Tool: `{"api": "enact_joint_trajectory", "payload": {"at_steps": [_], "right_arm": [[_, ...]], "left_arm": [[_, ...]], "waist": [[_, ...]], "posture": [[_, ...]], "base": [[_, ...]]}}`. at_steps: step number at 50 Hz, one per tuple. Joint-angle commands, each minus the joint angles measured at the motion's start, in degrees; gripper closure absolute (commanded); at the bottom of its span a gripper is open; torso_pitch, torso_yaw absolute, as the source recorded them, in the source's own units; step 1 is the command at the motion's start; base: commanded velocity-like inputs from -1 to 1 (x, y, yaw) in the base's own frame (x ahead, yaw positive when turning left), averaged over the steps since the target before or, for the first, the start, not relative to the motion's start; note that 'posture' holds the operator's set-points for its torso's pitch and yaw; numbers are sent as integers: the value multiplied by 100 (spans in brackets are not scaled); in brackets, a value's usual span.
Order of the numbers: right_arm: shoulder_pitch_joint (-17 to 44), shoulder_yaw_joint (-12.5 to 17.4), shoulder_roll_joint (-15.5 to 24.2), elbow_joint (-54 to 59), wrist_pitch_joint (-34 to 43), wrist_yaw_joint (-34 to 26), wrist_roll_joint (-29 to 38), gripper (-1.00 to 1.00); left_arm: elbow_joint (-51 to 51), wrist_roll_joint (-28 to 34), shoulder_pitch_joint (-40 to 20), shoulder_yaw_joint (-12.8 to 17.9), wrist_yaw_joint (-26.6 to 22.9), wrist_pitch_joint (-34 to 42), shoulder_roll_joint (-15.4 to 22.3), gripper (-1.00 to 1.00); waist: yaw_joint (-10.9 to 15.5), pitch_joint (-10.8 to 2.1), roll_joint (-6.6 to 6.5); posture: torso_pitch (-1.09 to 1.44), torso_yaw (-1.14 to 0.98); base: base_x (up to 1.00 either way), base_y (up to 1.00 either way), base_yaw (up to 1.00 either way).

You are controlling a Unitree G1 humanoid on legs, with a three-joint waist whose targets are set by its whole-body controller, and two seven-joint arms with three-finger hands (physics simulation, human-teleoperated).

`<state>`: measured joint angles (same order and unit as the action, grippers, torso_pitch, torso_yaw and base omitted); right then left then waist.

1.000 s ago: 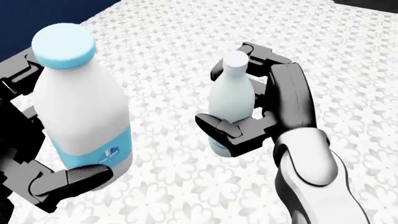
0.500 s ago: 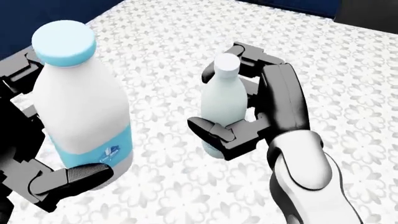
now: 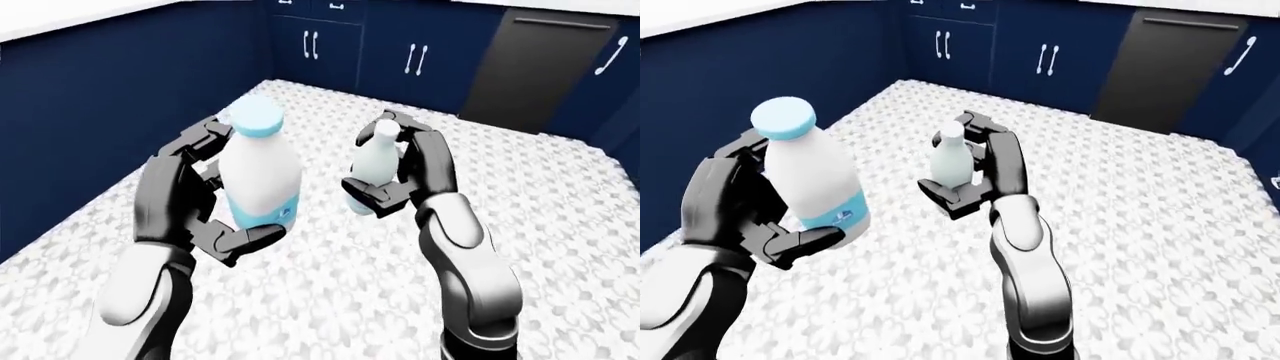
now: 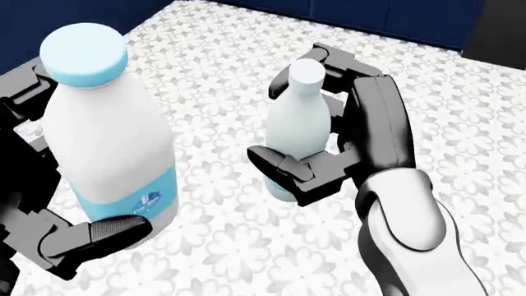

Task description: Move the drinks to the dining counter.

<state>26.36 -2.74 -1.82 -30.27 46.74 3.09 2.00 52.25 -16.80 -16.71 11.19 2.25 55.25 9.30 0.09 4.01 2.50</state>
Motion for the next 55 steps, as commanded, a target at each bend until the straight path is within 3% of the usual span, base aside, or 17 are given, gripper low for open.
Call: {"api": "enact_joint_trajectory", "payload": {"at_steps": [1,7,9,10,11,14,18,21,22,24,33,36,37,45,48,49,55], "right_arm": [[271,-60,-34,-290,-263,10,-40,100],[249,-52,-39,-296,-259,17,-67,100],[232,-51,-36,-274,-301,18,-72,100],[226,-58,-37,-277,-309,20,-73,100],[225,-56,-40,-270,-321,26,-74,100],[200,-106,-24,-285,-353,8,-37,100],[148,-172,-47,-313,-396,-59,24,100],[122,-177,-61,-313,-409,-113,48,100],[119,-187,-60,-317,-391,-131,65,100],[106,-196,-70,-327,-387,-156,84,100],[104,-173,-77,-348,-367,-195,136,100],[112,-161,-77,-338,-371,-198,138,100],[115,-161,-77,-336,-373,-198,139,100],[129,-145,-66,-380,-329,-205,134,100],[119,-149,-61,-360,-355,-211,135,100],[96,-157,-62,-348,-385,-218,133,100],[96,-154,-64,-390,-352,-221,132,100]], "left_arm": [[250,29,-175,160,50,-229,64,100],[224,65,-124,129,37,-290,56,100],[234,64,-130,133,37,-276,52,100],[218,78,-117,121,31,-303,51,100],[213,84,-105,121,24,-318,46,100],[232,79,-95,142,13,-309,41,100],[219,79,-75,162,-2,-331,40,100],[179,94,-51,157,-21,-391,39,100],[186,106,-46,141,-23,-388,43,100],[217,104,-66,141,-11,-338,37,100],[256,81,-80,164,-4,-293,35,100],[226,88,-104,146,-2,-298,39,100],[222,88,-111,147,-3,-300,42,100],[248,81,-150,132,25,-251,43,100],[254,75,-148,141,27,-250,42,100],[237,81,-128,134,21,-284,35,100],[281,64,-139,146,32,-229,37,100]], "waist": [[-10,-324,-32],[-105,-298,-127],[-12,-340,-549],[98,-345,-1039],[-48,-267,-522],[84,-358,-824],[124,-304,-672],[18,-269,-150],[-86,-239,328],[-258,-153,-59],[35,-222,-248],[136,-203,-610],[177,-275,-934],[203,-310,-288],[-6,-367,327],[37,-345,28],[70,-384,-31]], "posture": [[0,0],[0,0],[0,0],[0,0],[0,0],[0,0],[0,0],[0,0],[0,0],[0,0],[0,0],[0,0],[0,0],[0,0],[0,0],[0,0],[0,0]], "base": [[62,9,0],[81,5,0],[87,4,0],[88,4,0],[87,3,0],[55,8,0],[0,25,75],[0,0,100],[0,0,100],[0,0,100],[0,0,100],[0,0,100],[0,0,100],[0,0,100],[0,0,100],[0,0,100],[0,0,100]]}}
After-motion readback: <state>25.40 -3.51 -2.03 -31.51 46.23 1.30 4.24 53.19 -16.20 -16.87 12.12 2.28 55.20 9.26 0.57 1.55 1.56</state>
